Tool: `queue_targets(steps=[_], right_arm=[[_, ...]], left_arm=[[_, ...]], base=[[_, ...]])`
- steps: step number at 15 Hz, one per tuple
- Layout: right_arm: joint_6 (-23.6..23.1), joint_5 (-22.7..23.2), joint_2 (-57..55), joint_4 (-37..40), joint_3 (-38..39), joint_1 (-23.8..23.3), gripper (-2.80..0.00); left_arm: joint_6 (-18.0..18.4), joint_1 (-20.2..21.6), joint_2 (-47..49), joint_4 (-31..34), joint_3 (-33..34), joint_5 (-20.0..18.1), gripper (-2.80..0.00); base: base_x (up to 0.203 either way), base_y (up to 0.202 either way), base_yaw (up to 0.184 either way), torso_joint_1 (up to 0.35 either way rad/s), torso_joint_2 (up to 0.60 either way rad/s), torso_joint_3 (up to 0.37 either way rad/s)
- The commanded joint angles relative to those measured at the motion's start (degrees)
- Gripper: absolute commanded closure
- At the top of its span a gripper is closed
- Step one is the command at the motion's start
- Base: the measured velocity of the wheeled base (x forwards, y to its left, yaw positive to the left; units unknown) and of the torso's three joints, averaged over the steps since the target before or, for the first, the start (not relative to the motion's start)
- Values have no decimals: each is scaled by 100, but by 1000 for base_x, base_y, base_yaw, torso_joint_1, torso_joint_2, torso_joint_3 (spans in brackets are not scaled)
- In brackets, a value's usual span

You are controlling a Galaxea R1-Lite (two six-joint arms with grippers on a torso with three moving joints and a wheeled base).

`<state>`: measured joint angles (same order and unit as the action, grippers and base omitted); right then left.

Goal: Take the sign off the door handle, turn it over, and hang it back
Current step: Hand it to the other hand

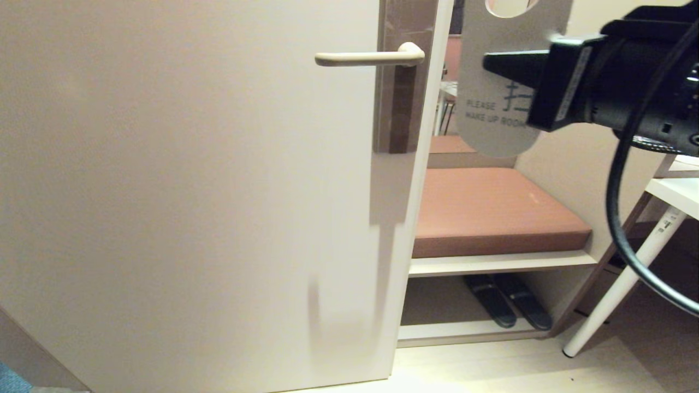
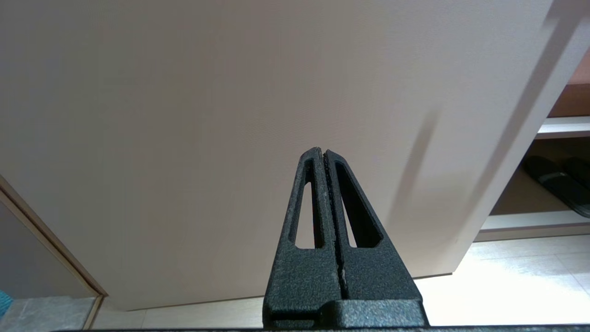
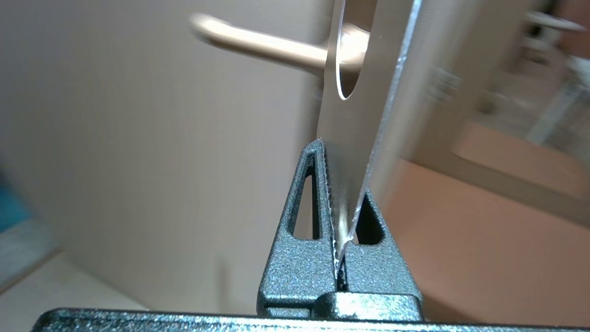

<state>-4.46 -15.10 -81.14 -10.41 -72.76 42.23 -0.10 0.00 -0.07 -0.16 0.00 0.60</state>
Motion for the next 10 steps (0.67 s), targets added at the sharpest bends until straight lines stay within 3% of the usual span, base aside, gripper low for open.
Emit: queue_targets(steps=[1, 10], right_arm=[[19, 5, 830, -5, 732, -504, 0], [79, 18, 2956, -8, 3412, -1916, 0]], left_arm=[[1, 0, 7, -2, 0, 2, 0], [1, 0, 7, -2, 0, 2, 0]], base=[[0, 0, 0, 0, 0, 0], [0, 0, 0, 0, 0, 0]])
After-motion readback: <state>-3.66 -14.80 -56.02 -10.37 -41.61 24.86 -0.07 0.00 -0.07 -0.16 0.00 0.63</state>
